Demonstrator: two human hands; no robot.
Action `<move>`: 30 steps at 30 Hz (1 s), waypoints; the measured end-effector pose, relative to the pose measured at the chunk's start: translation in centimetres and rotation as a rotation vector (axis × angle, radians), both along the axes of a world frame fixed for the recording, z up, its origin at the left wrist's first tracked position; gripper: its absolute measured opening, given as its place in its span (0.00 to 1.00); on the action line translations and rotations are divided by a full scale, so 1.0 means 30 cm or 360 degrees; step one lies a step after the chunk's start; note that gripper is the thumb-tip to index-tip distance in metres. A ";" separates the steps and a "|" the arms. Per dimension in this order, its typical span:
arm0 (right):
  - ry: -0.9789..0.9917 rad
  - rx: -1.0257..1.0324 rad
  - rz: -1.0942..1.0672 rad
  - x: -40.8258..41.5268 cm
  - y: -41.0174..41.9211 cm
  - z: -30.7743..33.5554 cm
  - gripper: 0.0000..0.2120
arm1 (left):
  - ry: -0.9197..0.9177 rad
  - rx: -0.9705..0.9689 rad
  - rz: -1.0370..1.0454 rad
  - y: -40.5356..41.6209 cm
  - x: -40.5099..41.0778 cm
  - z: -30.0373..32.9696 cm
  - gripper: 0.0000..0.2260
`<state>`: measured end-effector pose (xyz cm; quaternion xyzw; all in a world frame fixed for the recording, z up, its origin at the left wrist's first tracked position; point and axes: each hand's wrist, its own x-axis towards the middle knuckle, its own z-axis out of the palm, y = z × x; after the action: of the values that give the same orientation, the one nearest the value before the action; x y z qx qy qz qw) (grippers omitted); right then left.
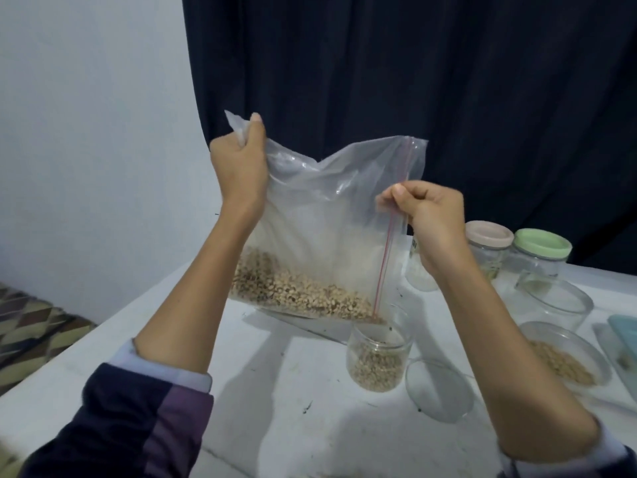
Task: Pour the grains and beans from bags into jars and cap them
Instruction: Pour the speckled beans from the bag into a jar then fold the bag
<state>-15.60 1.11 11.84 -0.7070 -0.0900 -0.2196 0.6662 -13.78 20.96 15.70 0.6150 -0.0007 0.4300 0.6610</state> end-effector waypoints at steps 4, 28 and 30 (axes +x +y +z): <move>-0.0018 0.0032 0.0004 -0.002 -0.012 0.005 0.14 | -0.0038 -0.0101 0.0046 0.019 0.007 0.003 0.24; 0.0006 0.0000 0.0069 0.010 -0.003 -0.014 0.11 | -0.0003 -0.0055 0.0035 0.009 0.016 -0.006 0.24; 0.0007 -0.0020 0.0076 0.010 -0.002 -0.013 0.10 | 0.0008 -0.0040 0.0020 0.010 0.016 -0.009 0.24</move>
<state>-15.31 1.04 11.44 -0.7093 -0.1069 -0.2015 0.6669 -13.29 21.27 15.42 0.6077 0.0101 0.4326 0.6659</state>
